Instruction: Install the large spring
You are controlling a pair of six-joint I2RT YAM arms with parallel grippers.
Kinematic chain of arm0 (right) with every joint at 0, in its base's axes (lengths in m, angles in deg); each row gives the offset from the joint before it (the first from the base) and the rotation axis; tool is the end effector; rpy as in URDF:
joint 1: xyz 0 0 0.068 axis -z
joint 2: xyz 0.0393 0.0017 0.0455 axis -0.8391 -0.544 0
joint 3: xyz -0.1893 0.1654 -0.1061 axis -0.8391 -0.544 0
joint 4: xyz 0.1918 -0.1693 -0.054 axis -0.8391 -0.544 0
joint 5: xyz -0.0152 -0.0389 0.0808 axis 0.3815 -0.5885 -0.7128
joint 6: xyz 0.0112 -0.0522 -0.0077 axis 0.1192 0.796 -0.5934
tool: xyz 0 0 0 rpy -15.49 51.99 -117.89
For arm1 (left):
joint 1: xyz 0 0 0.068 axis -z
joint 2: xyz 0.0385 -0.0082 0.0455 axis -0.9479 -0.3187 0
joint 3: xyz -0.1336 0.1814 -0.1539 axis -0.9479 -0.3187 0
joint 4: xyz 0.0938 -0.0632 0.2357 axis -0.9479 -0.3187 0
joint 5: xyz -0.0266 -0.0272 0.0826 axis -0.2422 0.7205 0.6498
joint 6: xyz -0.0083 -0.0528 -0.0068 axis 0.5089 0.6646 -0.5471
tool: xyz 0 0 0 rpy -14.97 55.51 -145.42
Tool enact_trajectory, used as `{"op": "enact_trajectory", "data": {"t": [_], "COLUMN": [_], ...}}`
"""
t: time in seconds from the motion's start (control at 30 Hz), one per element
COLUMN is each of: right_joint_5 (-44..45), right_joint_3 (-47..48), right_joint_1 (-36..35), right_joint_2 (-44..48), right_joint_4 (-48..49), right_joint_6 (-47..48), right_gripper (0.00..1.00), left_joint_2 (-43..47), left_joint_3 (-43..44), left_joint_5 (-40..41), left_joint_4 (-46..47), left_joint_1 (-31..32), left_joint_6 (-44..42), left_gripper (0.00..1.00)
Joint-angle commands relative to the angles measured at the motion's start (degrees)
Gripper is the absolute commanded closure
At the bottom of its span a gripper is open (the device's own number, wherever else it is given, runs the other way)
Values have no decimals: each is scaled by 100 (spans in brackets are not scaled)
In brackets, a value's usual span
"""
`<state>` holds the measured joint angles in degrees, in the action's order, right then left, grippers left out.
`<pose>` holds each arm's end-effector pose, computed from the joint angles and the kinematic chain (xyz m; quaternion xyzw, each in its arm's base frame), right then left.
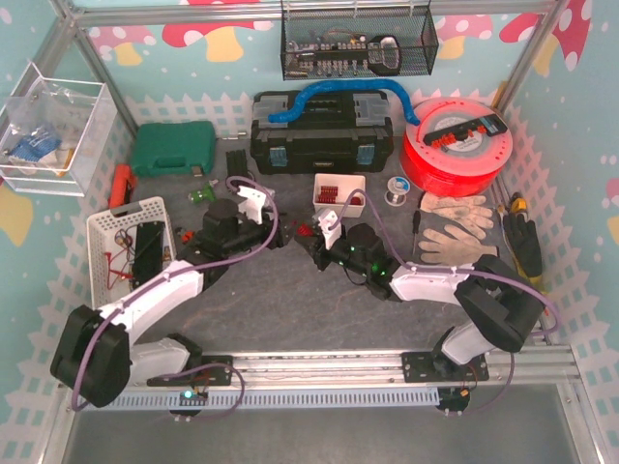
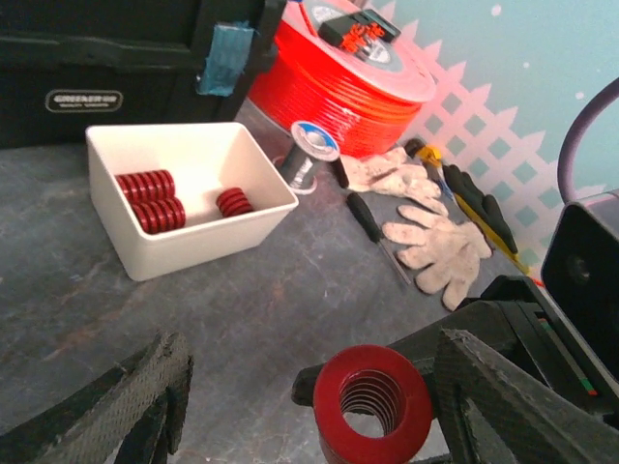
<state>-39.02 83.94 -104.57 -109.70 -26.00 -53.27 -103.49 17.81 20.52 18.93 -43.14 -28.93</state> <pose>0.2053 0.2304 0.2074 -0.2548 0.7053 0.3750 0.5450 0.2259 -0.1376 0.2546 0.1756 0.7781 -0.3875 0.4621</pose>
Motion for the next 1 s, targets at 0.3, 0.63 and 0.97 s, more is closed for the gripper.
{"op": "enact_trajectory", "data": {"t": [0.3, 0.63, 0.97], "right_joint_5": [22, 190, 264], "right_joint_3": [13, 132, 216], "right_joint_1": [-20, -19, -11], "right_joint_2": [-28, -82, 161], "right_joint_4": [394, 191, -585], "right_joint_6": [22, 96, 366], "right_gripper": [100, 100, 32], "left_joint_2": [-651, -691, -689], "left_joint_3": [667, 832, 1185], "left_joint_5": [-761, -1051, -187], "left_joint_4": [-358, -587, -782], "left_joint_1": [82, 69, -212], "left_joint_6": [97, 124, -66], "left_gripper": [43, 100, 100]}}
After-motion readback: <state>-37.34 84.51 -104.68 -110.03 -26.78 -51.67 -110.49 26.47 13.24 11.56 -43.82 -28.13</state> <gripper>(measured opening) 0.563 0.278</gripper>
